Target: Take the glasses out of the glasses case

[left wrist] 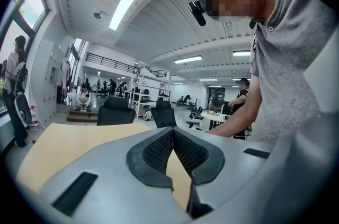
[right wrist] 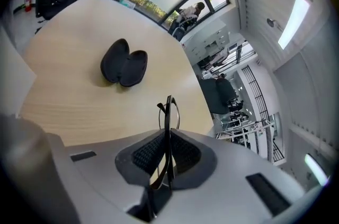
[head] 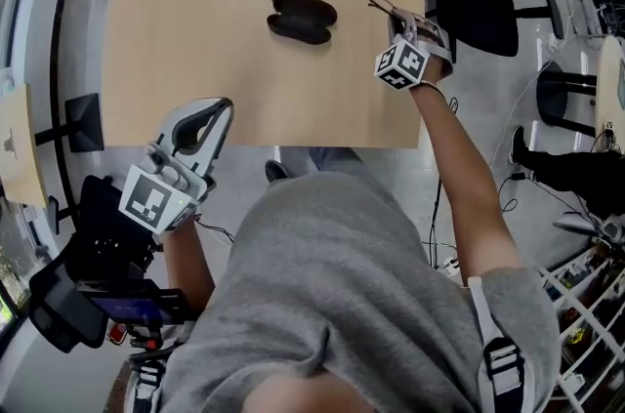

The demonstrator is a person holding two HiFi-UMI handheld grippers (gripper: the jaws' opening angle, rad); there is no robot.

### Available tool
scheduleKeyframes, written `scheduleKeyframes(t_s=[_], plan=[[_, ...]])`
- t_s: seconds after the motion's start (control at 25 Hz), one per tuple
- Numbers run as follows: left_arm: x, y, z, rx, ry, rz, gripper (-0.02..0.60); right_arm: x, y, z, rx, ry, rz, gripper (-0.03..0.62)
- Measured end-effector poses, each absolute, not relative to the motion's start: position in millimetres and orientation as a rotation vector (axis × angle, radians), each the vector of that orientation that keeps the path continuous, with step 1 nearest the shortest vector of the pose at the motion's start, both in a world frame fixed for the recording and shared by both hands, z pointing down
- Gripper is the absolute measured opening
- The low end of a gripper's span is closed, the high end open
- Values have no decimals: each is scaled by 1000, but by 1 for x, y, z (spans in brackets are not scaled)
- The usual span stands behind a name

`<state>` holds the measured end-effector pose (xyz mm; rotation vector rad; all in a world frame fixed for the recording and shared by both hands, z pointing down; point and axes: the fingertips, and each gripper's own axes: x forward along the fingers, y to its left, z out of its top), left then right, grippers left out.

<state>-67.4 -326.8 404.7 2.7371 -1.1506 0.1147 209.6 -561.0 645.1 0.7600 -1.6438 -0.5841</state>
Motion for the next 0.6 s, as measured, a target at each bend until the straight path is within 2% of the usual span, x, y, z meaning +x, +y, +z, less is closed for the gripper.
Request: scheduleKeyframes(t_s=[0.32, 0.6], plan=[[-62, -348, 421, 2661, -1159, 135, 6, 218, -617, 696, 664, -1505, -780, 32], [-61, -349, 427, 2621, -1150, 123, 6, 203, -609, 724, 556, -1461, -901, 32]])
